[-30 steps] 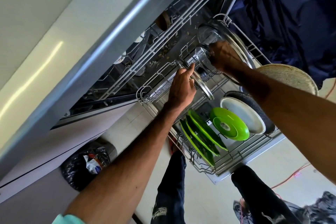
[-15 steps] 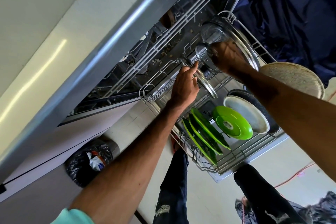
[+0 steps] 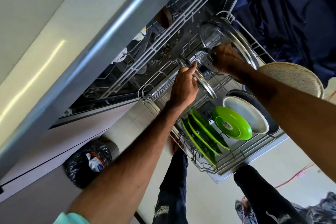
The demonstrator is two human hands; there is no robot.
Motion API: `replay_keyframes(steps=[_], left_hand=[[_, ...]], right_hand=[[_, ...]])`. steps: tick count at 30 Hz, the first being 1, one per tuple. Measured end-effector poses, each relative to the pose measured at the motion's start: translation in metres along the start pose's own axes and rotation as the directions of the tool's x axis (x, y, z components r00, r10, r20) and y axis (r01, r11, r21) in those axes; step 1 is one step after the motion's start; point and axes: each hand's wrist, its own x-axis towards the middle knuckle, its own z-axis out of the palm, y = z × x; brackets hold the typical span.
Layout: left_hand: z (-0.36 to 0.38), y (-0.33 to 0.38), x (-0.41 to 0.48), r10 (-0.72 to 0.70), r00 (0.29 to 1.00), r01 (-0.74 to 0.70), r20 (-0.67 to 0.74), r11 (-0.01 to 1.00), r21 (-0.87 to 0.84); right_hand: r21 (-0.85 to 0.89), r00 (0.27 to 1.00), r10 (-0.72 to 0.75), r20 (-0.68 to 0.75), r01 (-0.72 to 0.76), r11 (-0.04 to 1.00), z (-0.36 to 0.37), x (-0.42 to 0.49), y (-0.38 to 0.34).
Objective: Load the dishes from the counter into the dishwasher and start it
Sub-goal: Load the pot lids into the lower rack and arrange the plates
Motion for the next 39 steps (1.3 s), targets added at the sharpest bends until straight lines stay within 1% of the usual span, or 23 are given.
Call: replay_keyframes(steps=[1,2,4,8,11,16,18,21,23,25,27,29,34,36,39], left_hand=[[0.0,0.0,-0.001,-0.002,1.0,0.002,0.003,1.0,-0.001],[0.0,0.001,-0.002,0.011,1.0,-0.011,-0.016,1.0,0.011],[-0.001,0.002,-0.002,0.002,1.0,-0.002,-0.01,1.0,-0.013],[-0.002,0.006,-0.003,-0.002,1.0,0.002,0.009,1.0,0.008],[-0.001,0.007,-0.002,-0.025,1.0,0.025,-0.001,1.0,0.011],[-0.003,0.008,-0.004,-0.023,1.0,0.023,0.001,0.999,-0.03],[-0.003,0.007,-0.004,-0.019,1.0,0.019,0.002,0.999,-0.032],[-0.003,0.003,-0.001,-0.008,1.0,0.008,0.01,1.0,-0.026],[-0.002,0.0,0.0,0.007,1.0,-0.007,0.012,1.0,-0.028],[-0.002,-0.002,0.0,0.004,1.0,-0.004,0.012,0.999,-0.037],[-0.001,-0.004,0.0,0.013,1.0,-0.013,0.007,0.999,-0.045],[0.0,-0.006,0.002,0.026,1.0,-0.026,0.004,0.998,-0.056],[-0.001,-0.005,0.003,0.028,1.0,-0.027,0.008,0.997,-0.073],[-0.002,-0.003,0.002,0.017,1.0,-0.016,0.009,0.998,-0.068],[0.0,-0.007,0.004,0.035,0.999,-0.037,-0.018,0.996,-0.077]], right_hand=[[-0.034,1.0,-0.004,0.026,0.005,0.999,0.0,-0.001,-0.003],[-0.04,0.999,0.011,0.048,-0.009,0.999,0.001,-0.002,-0.007],[-0.032,0.998,0.028,0.063,-0.026,0.999,-0.004,-0.003,-0.013],[0.011,0.998,0.068,0.016,-0.068,0.998,-0.006,0.001,-0.013],[0.01,0.999,0.037,0.034,-0.037,0.999,-0.01,0.003,-0.017],[-0.08,0.994,0.036,0.106,-0.028,0.996,-0.016,0.006,-0.022],[-0.106,0.992,0.067,0.106,-0.056,0.993,-0.017,0.01,-0.024],[-0.059,0.987,0.134,0.084,-0.129,0.99,-0.019,0.015,-0.028],[-0.038,0.987,0.13,0.09,-0.127,0.991,-0.019,0.02,-0.03],[-0.012,0.985,0.119,0.129,-0.119,0.993,-0.021,0.021,-0.036],[0.01,0.986,0.112,0.126,-0.114,0.993,-0.018,0.023,-0.035],[0.009,0.986,0.114,0.121,-0.116,0.993,-0.018,0.022,-0.035],[0.03,0.973,0.195,0.121,-0.2,0.979,-0.017,0.017,-0.019],[0.002,0.977,0.186,0.1,-0.187,0.982,-0.02,0.012,-0.018],[-0.041,0.98,0.16,0.116,-0.156,0.987,-0.022,-0.003,-0.018]])
